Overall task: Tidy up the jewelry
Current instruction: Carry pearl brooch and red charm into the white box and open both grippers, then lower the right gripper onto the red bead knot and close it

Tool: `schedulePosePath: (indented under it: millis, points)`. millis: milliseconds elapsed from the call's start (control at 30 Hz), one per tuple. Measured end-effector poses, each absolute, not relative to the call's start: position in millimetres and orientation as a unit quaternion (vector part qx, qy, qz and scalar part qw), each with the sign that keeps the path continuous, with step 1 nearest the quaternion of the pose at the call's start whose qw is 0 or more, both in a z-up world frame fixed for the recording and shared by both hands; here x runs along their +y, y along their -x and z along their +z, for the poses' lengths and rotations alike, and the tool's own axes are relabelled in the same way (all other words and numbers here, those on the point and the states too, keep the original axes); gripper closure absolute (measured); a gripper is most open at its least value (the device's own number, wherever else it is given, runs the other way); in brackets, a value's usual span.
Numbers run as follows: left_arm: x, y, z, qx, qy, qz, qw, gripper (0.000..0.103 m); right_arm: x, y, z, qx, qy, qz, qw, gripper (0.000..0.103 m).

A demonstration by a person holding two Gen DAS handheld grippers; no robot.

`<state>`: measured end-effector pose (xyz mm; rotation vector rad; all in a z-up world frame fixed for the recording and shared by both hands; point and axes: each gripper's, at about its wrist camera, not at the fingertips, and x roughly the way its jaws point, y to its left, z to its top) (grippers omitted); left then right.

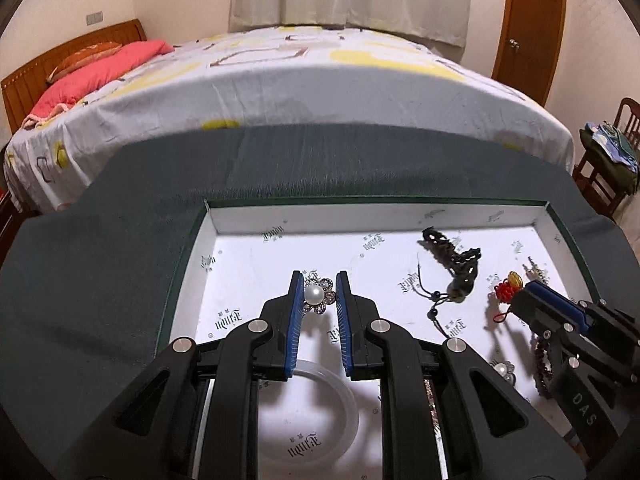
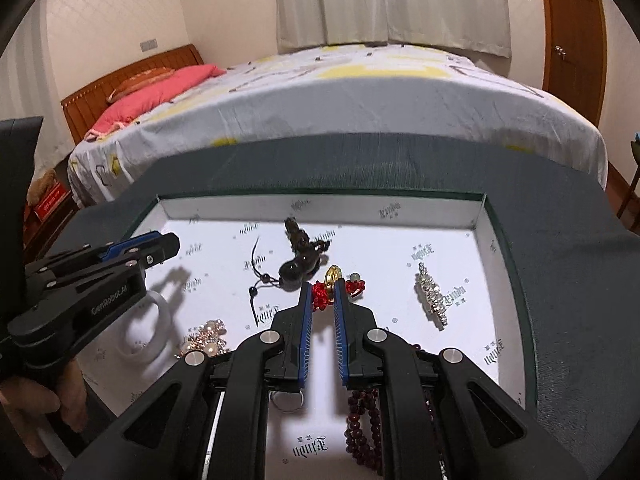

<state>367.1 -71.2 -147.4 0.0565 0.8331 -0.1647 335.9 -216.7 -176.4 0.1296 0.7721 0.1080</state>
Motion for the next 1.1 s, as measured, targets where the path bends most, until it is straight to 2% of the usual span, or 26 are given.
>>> schedulePosePath:
  millis: [233, 267, 333, 400, 467, 500, 533, 567, 800, 1100]
  points:
    - [-71, -369, -151, 0.416, -0.028, -0.078, 0.906, 0.084, -220, -336, -182, 0.386, -0.068, 0.053, 0.919, 0.090]
    - [-71, -369, -151, 0.415, -0.029, -0.078, 0.906, 0.081, -220, -336, -182, 0.386, -0.070, 0.053, 0.918, 0.090]
    - [-71, -369, -151, 0.412, -0.030, -0.077, 0.908, 0.068, -220, -336, -181, 0.385, -0.072, 0.051, 0.919, 0.090]
    - [-71, -368, -149, 0.408, -0.030, -0.076, 0.909, 0.059, -221, -336, -181, 0.385, -0.074, 0.052, 0.919, 0.090]
    - [-71, -366, -148, 0.404, -0.032, -0.077, 0.911, 0.057, -222, -337, -182, 0.386, -0.076, 0.053, 0.918, 0.088]
    - [-71, -366, -148, 0.403, -0.033, -0.078, 0.911, 0.055, -222, -337, -182, 0.386, -0.078, 0.054, 0.917, 0.084]
    - [-71, -365, -148, 0.402, -0.033, -0.079, 0.911, 0.053, -223, -337, -181, 0.385, -0.081, 0.055, 0.918, 0.067]
    - [-71, -364, -147, 0.401, -0.032, -0.079, 0.912, 0.052, -224, -336, -180, 0.382, -0.083, 0.055, 0.919, 0.055]
    - [-68, -358, -140, 0.387, -0.030, -0.075, 0.919, 0.044, -224, -331, -169, 0.368, -0.075, 0.056, 0.925, 0.055]
    - [-60, -329, -114, 0.360, -0.018, -0.070, 0.930, 0.041, -238, -296, -142, 0.341, -0.086, 0.053, 0.935, 0.055]
